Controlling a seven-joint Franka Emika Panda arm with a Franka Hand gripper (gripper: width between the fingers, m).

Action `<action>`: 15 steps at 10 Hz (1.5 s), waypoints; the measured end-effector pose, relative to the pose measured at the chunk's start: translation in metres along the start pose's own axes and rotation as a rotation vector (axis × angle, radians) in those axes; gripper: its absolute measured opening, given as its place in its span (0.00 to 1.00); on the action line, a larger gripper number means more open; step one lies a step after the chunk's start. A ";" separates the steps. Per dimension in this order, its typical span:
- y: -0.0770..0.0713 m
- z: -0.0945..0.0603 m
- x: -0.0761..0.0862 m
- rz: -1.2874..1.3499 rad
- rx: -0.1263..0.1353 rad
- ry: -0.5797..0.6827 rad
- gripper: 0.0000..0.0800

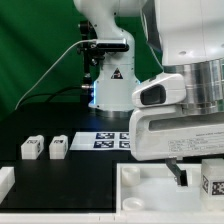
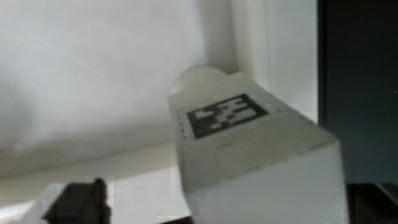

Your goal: Assemble one leg

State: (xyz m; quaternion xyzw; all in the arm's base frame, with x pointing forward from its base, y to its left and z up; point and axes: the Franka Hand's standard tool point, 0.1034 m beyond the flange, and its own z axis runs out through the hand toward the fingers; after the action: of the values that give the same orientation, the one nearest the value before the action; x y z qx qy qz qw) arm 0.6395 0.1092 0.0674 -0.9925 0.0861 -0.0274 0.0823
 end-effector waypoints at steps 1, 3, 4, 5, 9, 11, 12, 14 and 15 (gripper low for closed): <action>-0.001 0.000 0.000 0.090 0.006 -0.001 0.67; -0.001 0.000 0.000 0.262 0.006 -0.001 0.37; -0.001 0.000 0.000 0.330 0.006 -0.002 0.37; 0.001 0.000 0.001 0.460 0.006 -0.004 0.37; 0.003 0.001 -0.003 1.074 0.007 -0.053 0.37; 0.000 0.001 -0.010 1.493 0.074 -0.003 0.37; 0.000 0.000 -0.013 1.692 0.127 0.038 0.37; 0.003 0.001 -0.013 1.786 0.140 0.036 0.37; 0.004 0.001 -0.013 1.844 0.149 0.027 0.37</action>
Offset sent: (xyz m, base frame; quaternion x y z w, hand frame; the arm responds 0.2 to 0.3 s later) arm 0.0000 0.0000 0.0000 0.0000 0.0000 0.1790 0.9838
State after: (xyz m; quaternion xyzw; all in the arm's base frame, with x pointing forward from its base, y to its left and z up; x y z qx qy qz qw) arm 0.6261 0.1074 0.0656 -0.5230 0.8411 0.0320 0.1341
